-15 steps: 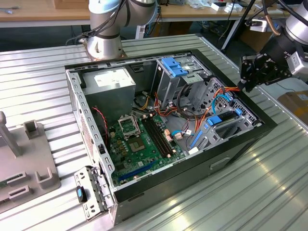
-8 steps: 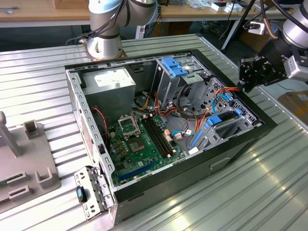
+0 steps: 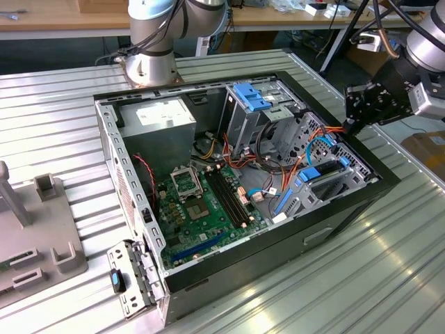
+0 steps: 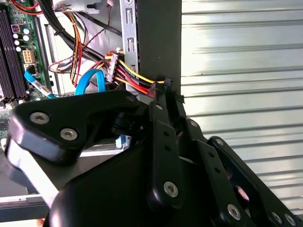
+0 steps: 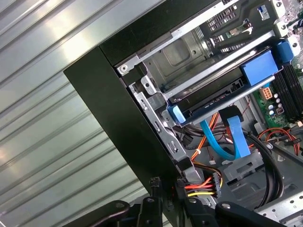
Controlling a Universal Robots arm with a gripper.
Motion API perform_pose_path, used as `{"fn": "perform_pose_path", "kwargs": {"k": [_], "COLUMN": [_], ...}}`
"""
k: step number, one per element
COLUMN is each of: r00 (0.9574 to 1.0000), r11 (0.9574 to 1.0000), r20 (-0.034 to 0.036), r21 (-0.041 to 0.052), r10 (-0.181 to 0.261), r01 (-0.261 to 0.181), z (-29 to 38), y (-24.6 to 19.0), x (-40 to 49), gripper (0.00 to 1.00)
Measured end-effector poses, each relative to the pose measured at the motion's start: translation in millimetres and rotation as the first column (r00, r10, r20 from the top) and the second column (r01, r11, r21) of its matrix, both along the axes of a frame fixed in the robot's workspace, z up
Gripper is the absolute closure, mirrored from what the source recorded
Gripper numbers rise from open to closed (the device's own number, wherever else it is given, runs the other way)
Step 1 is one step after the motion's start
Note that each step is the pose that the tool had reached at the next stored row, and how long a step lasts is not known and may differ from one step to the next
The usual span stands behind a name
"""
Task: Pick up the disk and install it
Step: 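Insert the first disk wire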
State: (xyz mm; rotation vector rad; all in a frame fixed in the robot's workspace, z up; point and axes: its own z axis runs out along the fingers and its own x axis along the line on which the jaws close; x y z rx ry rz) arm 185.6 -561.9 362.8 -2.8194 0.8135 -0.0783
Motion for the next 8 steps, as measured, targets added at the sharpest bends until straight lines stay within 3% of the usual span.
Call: {"fn": "perform_pose_path", "kwargs": {"k": [1,8], "r00": [1.0,1.0], "r11": [1.0,1.0], "r20": [0.0,0.0003], "r21": [0.0,0.0006], "r10": [0.0,0.0], "r01": [0.0,0.0], "z": [0.0,0.7], "y": [0.0,0.1], "x": [0.0,-0.2], "gripper": [0.78,0.78]}}
